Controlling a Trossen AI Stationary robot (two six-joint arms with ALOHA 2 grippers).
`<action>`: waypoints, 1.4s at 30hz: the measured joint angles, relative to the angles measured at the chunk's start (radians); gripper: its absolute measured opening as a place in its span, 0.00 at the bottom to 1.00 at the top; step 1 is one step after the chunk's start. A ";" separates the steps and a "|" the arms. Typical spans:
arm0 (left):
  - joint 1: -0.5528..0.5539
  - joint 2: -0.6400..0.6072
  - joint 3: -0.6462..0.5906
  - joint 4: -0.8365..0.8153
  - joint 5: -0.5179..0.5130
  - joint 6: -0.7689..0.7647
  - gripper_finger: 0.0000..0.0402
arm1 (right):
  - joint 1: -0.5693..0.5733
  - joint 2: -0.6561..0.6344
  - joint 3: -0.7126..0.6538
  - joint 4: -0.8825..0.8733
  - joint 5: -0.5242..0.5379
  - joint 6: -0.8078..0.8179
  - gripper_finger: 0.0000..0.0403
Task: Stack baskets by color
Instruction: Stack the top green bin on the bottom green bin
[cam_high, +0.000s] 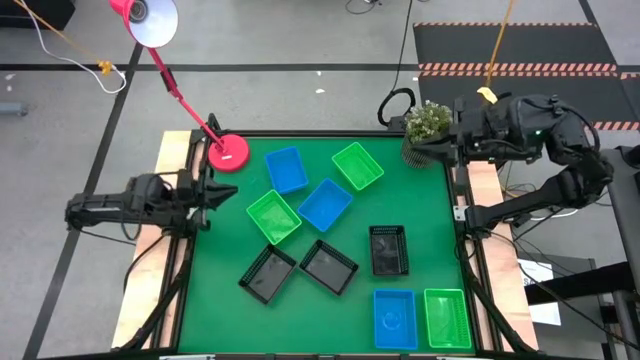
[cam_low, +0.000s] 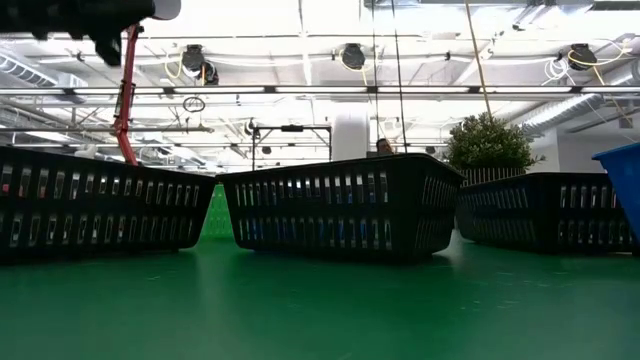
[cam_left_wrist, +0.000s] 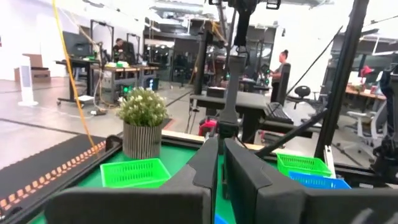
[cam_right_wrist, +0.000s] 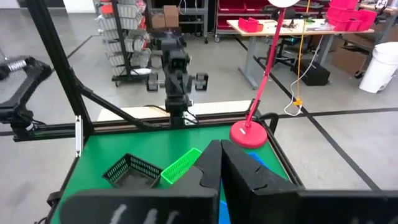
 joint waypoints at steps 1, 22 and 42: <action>0.000 0.029 0.044 -0.028 -0.005 0.001 0.08 | 0.000 0.000 -0.004 0.001 0.000 0.000 0.00; 0.000 0.691 0.964 -0.400 -0.066 0.127 0.08 | 0.000 -0.001 -0.148 0.002 0.001 0.054 0.00; -0.037 1.010 1.083 -0.306 -0.109 -0.123 0.08 | -0.035 0.023 -0.301 0.300 0.005 0.507 0.00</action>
